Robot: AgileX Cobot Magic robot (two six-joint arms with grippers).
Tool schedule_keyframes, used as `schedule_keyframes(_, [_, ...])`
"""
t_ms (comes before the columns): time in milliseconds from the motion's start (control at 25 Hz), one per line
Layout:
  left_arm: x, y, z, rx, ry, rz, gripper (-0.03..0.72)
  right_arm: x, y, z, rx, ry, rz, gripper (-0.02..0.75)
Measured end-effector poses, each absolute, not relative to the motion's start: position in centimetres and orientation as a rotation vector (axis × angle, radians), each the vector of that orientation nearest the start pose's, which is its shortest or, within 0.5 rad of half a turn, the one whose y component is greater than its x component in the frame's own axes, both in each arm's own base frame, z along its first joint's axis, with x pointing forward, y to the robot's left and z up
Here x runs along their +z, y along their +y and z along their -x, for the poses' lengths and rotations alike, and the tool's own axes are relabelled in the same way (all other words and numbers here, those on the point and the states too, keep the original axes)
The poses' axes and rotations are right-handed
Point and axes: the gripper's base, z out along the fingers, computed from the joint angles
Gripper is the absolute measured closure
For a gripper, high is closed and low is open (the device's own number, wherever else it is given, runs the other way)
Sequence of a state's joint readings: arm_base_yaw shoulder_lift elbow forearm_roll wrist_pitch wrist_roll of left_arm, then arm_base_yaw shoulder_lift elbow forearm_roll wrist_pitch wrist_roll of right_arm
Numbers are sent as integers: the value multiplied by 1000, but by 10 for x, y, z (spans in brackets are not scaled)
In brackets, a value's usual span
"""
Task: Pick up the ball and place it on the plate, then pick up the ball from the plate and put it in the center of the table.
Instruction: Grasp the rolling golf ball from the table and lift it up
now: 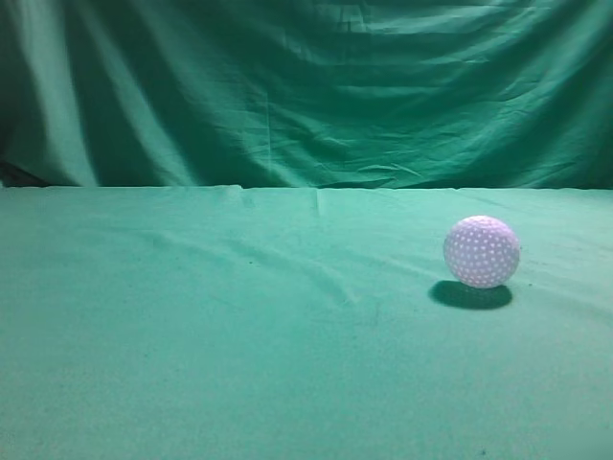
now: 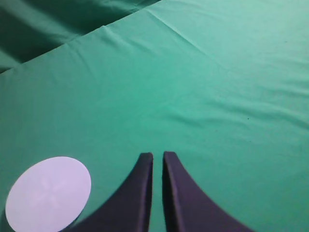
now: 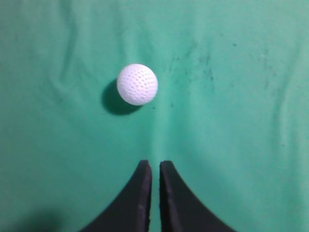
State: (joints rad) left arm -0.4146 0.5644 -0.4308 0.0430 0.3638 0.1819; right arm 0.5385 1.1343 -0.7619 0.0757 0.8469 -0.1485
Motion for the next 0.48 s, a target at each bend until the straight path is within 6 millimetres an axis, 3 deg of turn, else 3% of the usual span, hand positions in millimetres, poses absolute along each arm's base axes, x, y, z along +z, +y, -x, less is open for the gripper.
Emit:
schedule_keyframes(120, [272,-46,-108,-112,1883,-610,636,261,126,-179,213,2575,936,678])
schedule_keyframes(360, [275,-47,-109,-116,1849,-600,636,240,148,-205,199,2612,966,678])
schedule_keyframes(480, [275,-47,-109,-117,1847,-599,636,227,154,-214,192,2628,968,528])
